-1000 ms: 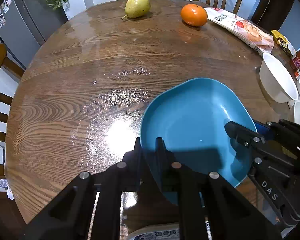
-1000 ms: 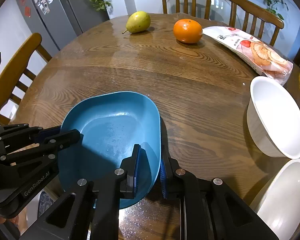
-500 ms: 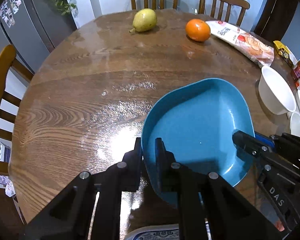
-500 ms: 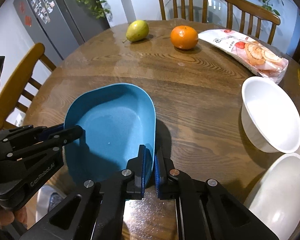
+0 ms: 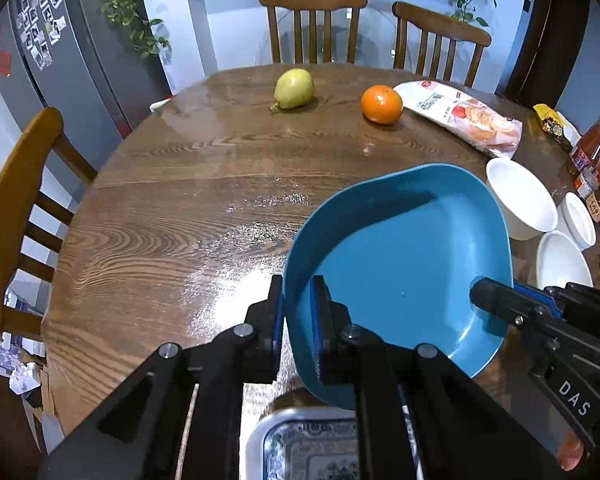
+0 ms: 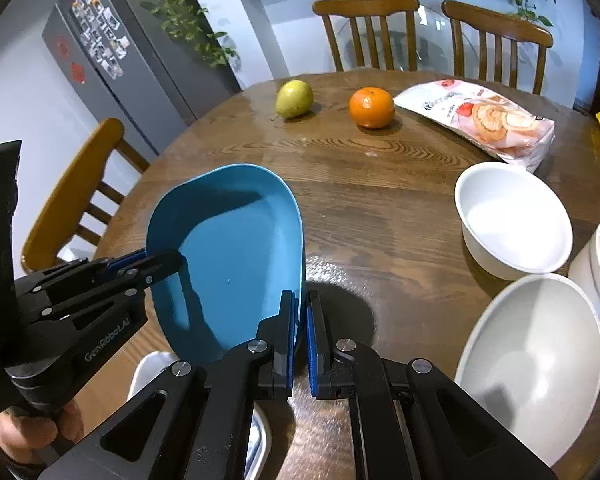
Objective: Organize plates and bowls
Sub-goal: 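Lift the teal-blue plate and carry it toward the stacked patterned plates, then lower the teal-blue plate onto the stacked patterned plates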
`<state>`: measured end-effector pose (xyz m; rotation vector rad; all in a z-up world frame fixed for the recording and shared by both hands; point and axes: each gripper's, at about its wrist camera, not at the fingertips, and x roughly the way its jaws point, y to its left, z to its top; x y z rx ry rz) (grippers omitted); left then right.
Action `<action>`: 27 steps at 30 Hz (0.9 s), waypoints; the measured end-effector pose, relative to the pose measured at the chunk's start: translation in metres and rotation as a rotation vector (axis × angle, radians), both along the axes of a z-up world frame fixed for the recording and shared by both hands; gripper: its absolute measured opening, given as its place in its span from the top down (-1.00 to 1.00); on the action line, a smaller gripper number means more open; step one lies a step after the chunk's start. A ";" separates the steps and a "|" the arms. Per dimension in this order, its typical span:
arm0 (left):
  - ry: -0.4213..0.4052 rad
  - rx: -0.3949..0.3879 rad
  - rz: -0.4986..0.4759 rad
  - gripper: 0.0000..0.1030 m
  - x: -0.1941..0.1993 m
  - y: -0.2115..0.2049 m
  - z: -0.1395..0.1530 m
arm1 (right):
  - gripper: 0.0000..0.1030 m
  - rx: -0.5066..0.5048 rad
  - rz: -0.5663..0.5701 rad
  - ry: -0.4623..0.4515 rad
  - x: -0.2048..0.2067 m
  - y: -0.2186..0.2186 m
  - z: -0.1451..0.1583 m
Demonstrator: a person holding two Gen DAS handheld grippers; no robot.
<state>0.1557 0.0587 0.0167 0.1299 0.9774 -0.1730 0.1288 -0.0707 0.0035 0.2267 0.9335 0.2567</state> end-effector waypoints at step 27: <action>-0.004 0.049 0.084 0.78 -0.083 0.008 0.002 | 0.86 0.066 0.117 0.042 -0.085 0.012 -0.006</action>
